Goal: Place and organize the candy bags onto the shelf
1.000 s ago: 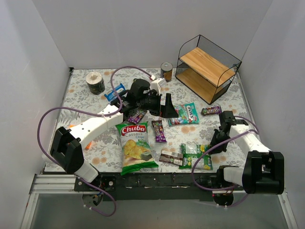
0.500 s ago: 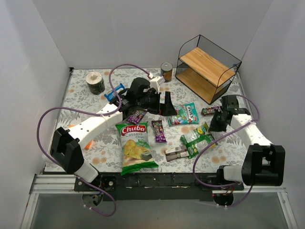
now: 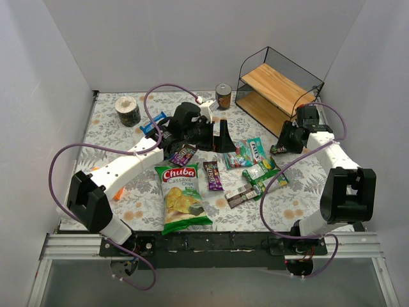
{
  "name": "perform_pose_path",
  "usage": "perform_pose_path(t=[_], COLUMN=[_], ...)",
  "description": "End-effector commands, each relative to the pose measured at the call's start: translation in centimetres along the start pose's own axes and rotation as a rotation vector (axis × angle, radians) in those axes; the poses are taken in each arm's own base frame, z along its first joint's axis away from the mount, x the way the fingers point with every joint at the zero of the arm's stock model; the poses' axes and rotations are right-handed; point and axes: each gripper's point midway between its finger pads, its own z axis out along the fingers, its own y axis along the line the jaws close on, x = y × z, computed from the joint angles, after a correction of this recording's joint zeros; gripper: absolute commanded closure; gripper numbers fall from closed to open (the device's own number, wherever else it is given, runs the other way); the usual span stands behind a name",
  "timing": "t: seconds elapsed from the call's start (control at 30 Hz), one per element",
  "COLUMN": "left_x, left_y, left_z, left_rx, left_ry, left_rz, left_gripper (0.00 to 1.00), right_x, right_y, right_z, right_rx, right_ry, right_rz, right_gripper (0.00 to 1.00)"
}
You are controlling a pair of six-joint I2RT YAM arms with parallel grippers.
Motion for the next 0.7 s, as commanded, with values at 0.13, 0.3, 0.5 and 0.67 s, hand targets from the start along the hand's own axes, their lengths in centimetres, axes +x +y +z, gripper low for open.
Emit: perform_pose_path(t=[0.13, 0.3, 0.5, 0.67], left_x=[-2.1, -1.7, -2.3, -1.1], left_y=[-0.8, 0.6, 1.2, 1.7], left_z=[-3.3, -4.3, -4.6, -4.6], left_rx=[-0.027, -0.088, -0.116, -0.114], left_ry=[-0.119, -0.160, -0.198, -0.188], left_rz=[0.019, -0.009, -0.034, -0.053], left_gripper=[0.02, 0.02, 0.02, 0.02], right_x=[2.1, 7.7, 11.6, 13.9], right_y=[-0.5, 1.6, 1.9, 0.3], right_z=[-3.8, -5.1, -4.8, -3.8], right_rx=[0.033, -0.133, -0.196, -0.098], right_ry=[0.010, 0.050, 0.066, 0.115], right_rz=[0.124, 0.382, 0.602, 0.682], right_gripper=[0.19, 0.20, 0.28, 0.29])
